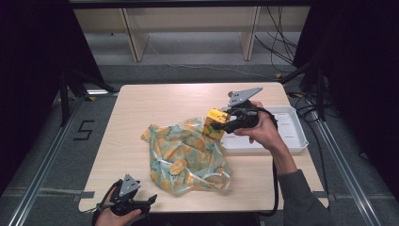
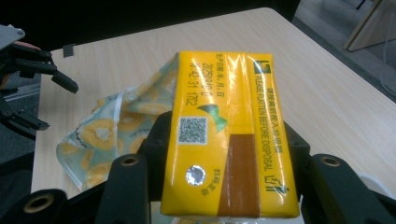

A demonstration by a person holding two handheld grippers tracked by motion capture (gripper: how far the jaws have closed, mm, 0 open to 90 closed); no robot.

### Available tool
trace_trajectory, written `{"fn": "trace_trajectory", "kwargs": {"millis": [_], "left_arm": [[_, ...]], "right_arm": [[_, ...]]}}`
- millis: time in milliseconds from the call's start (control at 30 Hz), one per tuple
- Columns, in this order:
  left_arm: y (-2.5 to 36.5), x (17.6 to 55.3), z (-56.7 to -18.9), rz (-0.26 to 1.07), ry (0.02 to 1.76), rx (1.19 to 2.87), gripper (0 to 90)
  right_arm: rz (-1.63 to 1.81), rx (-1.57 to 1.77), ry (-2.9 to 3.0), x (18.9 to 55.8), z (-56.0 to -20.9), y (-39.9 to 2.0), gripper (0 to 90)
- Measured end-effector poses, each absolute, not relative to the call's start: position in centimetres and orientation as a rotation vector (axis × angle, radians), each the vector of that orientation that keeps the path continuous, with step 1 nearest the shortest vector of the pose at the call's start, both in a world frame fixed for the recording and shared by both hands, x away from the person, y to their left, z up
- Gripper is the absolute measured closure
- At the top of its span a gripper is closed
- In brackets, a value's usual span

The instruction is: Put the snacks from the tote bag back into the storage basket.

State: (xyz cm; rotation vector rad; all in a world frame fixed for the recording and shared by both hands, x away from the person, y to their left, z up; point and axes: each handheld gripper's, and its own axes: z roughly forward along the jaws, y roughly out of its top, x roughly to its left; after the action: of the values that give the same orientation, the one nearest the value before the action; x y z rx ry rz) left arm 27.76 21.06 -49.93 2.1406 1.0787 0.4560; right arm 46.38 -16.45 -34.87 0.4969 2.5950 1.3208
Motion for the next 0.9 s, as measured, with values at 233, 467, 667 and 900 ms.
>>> {"fn": "trace_trajectory", "kwargs": {"millis": [233, 467, 667, 900], "left_arm": [[21.2, 27.8, -49.8, 0.454, 1.07, 2.165, 19.0], [21.1, 27.8, -50.0, 0.476, 1.07, 2.159, 19.0], [21.2, 27.8, -49.8, 0.475, 1.058, 2.17, 19.1], [21.1, 27.8, -49.9, 0.487, 1.055, 2.173, 19.0]], "right_arm": [[1.302, 0.561, 2.572, 46.3, -34.9, -19.1, 52.1], [1.275, 0.621, 2.549, 46.9, -35.7, -20.6, 52.1], [1.233, 0.659, 2.571, 47.6, -36.5, -21.4, 52.1], [1.219, 0.67, 2.562, 48.2, -37.6, -21.6, 52.1]]}}
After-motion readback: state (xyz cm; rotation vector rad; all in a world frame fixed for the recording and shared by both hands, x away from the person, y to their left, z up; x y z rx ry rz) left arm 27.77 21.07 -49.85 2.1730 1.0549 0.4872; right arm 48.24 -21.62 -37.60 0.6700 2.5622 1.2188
